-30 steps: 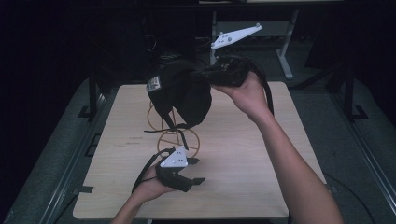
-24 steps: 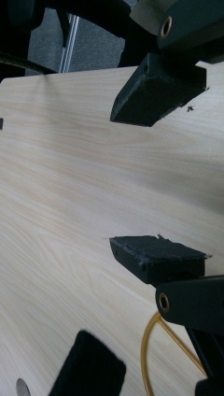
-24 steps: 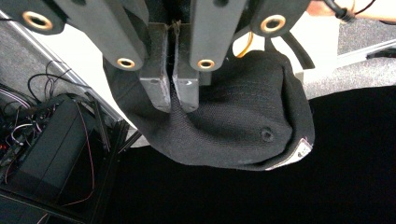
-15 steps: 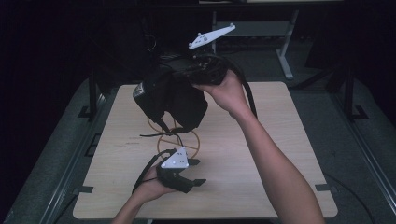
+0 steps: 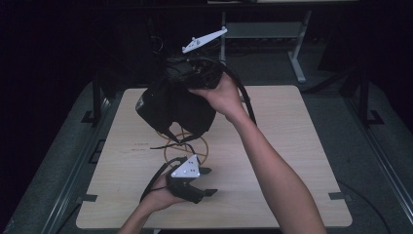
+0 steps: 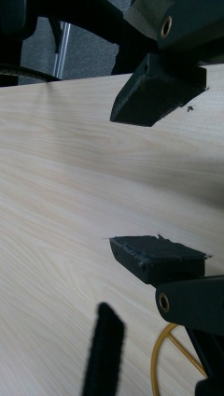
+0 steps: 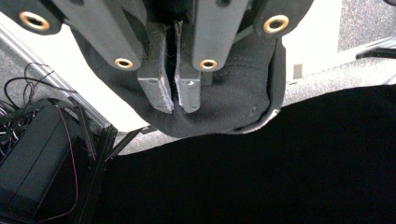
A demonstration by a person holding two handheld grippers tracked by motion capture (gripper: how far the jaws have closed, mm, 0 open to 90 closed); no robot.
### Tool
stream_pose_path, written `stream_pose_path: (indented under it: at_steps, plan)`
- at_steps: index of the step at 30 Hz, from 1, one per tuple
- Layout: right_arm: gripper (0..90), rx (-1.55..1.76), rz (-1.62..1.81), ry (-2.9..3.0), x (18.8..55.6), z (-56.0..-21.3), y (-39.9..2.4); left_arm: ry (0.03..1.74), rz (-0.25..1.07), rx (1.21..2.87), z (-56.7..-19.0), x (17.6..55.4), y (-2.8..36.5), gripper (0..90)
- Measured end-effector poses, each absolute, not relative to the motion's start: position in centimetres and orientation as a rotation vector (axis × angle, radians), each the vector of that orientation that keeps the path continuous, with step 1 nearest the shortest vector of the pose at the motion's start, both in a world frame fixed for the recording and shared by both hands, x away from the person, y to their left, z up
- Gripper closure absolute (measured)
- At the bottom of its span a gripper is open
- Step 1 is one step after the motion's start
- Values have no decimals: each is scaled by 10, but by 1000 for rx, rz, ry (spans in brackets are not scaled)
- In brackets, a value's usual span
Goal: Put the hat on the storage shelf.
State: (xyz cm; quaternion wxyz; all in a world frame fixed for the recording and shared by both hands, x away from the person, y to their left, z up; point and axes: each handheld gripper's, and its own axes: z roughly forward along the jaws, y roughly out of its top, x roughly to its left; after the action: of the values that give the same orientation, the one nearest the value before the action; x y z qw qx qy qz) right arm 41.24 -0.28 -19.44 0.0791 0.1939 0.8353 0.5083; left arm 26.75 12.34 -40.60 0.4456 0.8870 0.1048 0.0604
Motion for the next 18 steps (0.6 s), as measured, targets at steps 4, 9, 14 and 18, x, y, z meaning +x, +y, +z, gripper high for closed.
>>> stream_pose_path:
  at_steps: [4, 9, 14, 18]
  plan:
    - [842, 587, 1521, 2519, 417, -201, 9, 258, 151, 2203, -407, 267, 122, 334]
    - [840, 598, 1516, 2545, 422, -211, 20, 261, 153, 2197, -407, 267, 123, 335]
    - [810, 612, 1489, 2574, 425, -222, 30, 245, 157, 2202, -406, 265, 121, 334]
    - [650, 613, 1468, 2585, 426, -227, 33, 246, 153, 2204, -407, 264, 121, 334]
